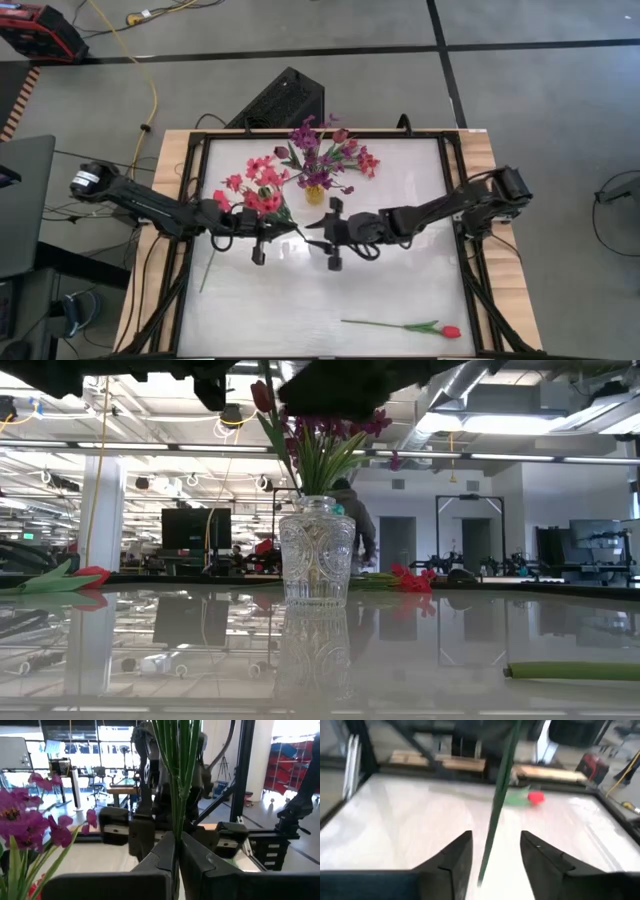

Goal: Sort flowers into vase by color
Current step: Put the bottom pink flowers into the transparent vase, then put the pink flowers into the transparent vase

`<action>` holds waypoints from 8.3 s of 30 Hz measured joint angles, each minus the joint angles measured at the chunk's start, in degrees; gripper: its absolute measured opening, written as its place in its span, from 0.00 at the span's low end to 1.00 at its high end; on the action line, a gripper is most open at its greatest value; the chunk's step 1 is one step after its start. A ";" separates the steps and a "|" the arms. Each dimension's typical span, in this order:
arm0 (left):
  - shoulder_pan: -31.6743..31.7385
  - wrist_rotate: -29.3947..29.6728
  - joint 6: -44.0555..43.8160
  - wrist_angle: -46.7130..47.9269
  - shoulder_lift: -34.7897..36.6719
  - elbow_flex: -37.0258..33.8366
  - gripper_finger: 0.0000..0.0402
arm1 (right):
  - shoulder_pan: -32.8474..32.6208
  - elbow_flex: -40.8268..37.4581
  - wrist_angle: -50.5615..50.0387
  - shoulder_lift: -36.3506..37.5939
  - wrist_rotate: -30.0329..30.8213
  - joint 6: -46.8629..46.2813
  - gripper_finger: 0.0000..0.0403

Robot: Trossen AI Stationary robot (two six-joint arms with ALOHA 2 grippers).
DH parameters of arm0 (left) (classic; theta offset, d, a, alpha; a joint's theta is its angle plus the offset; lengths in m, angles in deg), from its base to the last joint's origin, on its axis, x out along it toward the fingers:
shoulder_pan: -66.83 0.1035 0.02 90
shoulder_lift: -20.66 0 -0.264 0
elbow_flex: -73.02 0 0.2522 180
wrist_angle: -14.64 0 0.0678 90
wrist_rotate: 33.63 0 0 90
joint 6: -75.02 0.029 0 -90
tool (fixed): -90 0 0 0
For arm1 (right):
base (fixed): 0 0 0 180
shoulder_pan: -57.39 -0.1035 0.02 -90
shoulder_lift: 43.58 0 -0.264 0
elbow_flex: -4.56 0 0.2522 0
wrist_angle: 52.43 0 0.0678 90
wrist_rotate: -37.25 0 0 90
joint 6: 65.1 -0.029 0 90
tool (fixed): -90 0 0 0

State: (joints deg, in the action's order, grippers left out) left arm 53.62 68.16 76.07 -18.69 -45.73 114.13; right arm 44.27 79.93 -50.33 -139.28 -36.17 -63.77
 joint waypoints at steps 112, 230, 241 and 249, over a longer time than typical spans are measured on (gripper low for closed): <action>37.41 2.71 2.79 62.62 1.30 1.56 0.47 | -6.98 -9.29 -21.57 13.71 13.27 -5.86 0.48; -6.28 -13.77 0.49 -16.94 1.81 -8.00 0.00 | -9.75 -7.76 17.39 8.98 2.67 8.24 0.48; -6.08 -11.00 1.27 -16.50 -14.59 2.66 0.00 | -11.63 1.07 17.68 1.66 3.79 18.55 0.43; -5.92 -9.51 1.28 -16.54 -14.60 3.17 0.00 | -11.81 1.38 18.25 1.91 4.57 19.73 0.30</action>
State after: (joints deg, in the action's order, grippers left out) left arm 47.70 58.65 77.35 -35.23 -60.33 117.30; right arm 32.46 81.30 -32.08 -137.37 -31.60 -44.04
